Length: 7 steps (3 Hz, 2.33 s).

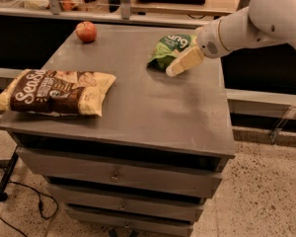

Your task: Move green rice chip bag near brown chip bag

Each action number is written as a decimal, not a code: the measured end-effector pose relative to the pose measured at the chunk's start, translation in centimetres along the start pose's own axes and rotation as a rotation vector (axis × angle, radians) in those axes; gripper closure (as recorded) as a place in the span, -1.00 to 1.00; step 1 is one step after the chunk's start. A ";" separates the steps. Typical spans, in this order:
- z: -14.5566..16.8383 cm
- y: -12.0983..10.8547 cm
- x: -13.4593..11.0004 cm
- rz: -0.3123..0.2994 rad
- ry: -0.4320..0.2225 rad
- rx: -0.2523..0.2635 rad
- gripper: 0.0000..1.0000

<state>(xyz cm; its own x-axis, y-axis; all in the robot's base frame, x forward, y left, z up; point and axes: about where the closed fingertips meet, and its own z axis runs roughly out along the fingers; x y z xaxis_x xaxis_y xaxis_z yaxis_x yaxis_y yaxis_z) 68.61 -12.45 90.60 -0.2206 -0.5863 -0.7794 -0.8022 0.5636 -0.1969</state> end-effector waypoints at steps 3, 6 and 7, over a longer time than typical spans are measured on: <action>8.1 -5.5 0.3 -0.122 -0.007 0.061 -0.66; 8.9 -5.9 0.2 -0.084 -0.009 0.027 0.72; 7.4 -2.5 -2.5 0.019 -0.047 -0.078 1.00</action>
Offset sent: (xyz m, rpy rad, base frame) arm 0.1094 0.0165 -0.0365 -0.0691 -0.1507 0.0269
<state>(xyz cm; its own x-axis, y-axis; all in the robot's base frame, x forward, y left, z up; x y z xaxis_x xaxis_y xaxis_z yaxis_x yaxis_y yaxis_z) 75.26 -8.10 88.64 -0.2116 -0.5469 -0.8100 -0.8394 0.5262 -0.1360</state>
